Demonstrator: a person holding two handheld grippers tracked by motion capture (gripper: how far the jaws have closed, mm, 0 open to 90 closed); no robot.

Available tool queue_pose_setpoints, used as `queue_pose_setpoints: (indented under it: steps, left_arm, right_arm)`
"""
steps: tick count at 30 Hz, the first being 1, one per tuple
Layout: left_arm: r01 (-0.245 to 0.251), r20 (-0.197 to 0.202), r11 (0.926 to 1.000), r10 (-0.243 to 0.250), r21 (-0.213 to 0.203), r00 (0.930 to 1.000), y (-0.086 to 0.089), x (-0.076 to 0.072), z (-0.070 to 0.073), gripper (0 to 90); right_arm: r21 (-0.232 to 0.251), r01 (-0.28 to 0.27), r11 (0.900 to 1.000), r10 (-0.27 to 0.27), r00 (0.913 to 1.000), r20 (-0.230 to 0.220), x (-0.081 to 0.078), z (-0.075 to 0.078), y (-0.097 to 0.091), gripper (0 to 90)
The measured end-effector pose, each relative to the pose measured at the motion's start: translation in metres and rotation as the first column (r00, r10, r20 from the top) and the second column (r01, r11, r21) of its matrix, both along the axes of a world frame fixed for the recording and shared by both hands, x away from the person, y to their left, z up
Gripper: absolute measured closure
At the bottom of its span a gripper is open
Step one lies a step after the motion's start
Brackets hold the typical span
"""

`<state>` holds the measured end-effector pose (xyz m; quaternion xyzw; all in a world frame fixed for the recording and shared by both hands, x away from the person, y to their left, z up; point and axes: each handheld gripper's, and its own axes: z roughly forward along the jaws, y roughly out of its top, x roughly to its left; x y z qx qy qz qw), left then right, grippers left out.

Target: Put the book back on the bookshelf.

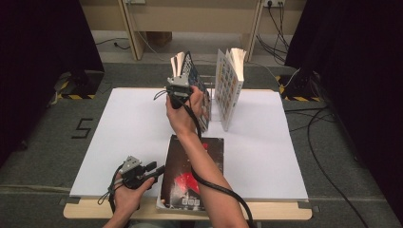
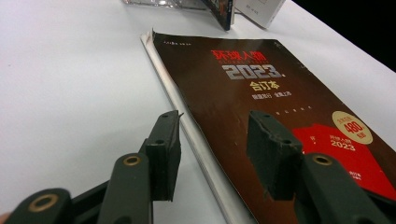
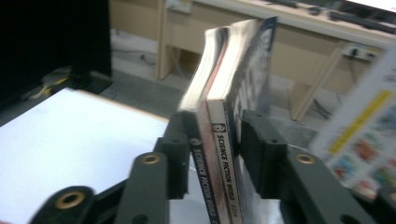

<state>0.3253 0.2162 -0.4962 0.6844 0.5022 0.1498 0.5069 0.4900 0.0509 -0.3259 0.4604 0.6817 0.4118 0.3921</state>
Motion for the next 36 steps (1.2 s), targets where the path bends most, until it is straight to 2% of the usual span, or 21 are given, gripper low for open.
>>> queue_pose_setpoints:
  steps: [5,8,11,15,17,20,26,27,32,36]
  left_arm:
    - [0.003,-0.001,1.0000,-0.003,0.002,1.0000,-0.001,0.000,-0.001,54.3]
    - [0.001,-0.001,1.0000,-0.001,0.002,1.0000,-0.002,0.000,-0.001,54.3]
    - [0.003,-0.002,1.0000,-0.003,0.001,1.0000,-0.002,0.001,-0.001,54.3]
    - [0.005,-0.002,1.0000,-0.005,0.003,1.0000,-0.002,0.000,-0.001,54.3]
    - [0.007,-0.003,1.0000,-0.007,0.004,1.0000,-0.002,0.001,-0.002,54.3]
    - [0.007,-0.001,1.0000,-0.007,0.003,1.0000,-0.003,0.000,-0.001,54.2]
    - [0.002,0.000,1.0000,-0.002,-0.001,1.0000,-0.001,0.001,-0.001,54.2]
    - [0.004,0.000,1.0000,-0.004,-0.001,1.0000,-0.001,0.001,-0.001,54.3]
    - [0.005,0.001,1.0000,-0.005,0.001,1.0000,-0.001,0.000,-0.001,54.3]
    - [0.009,0.000,1.0000,-0.009,-0.001,1.0000,-0.002,0.000,-0.001,54.2]
  right_arm:
    - [0.076,0.070,0.9947,-0.071,0.9974,0.013,-0.001,0.008,-0.029,74.2]
    - [0.140,0.119,0.9830,-0.123,0.9923,0.016,-0.001,0.010,-0.051,75.3]
    - [0.158,0.150,0.9760,-0.154,0.9880,0.013,-0.004,0.011,-0.063,76.3]
    - [0.206,0.194,0.9592,-0.197,0.9803,-0.005,-0.007,0.011,-0.081,76.6]
    - [0.208,0.196,0.9583,-0.199,0.9800,-0.007,-0.006,0.012,-0.085,76.3]
    - [0.196,0.175,0.9647,-0.176,0.9843,-0.017,-0.004,0.014,-0.088,75.4]
    - [0.206,0.163,0.9648,-0.155,0.9864,-0.055,0.005,0.024,-0.092,72.3]
    - [0.194,0.162,0.9674,-0.154,0.9863,-0.059,0.007,0.025,-0.092,72.6]
    - [0.192,0.176,0.9655,-0.158,0.9820,-0.104,0.015,0.028,-0.095,72.5]
    - [0.174,0.166,0.9707,-0.142,0.9795,-0.143,0.024,0.033,-0.095,70.5]
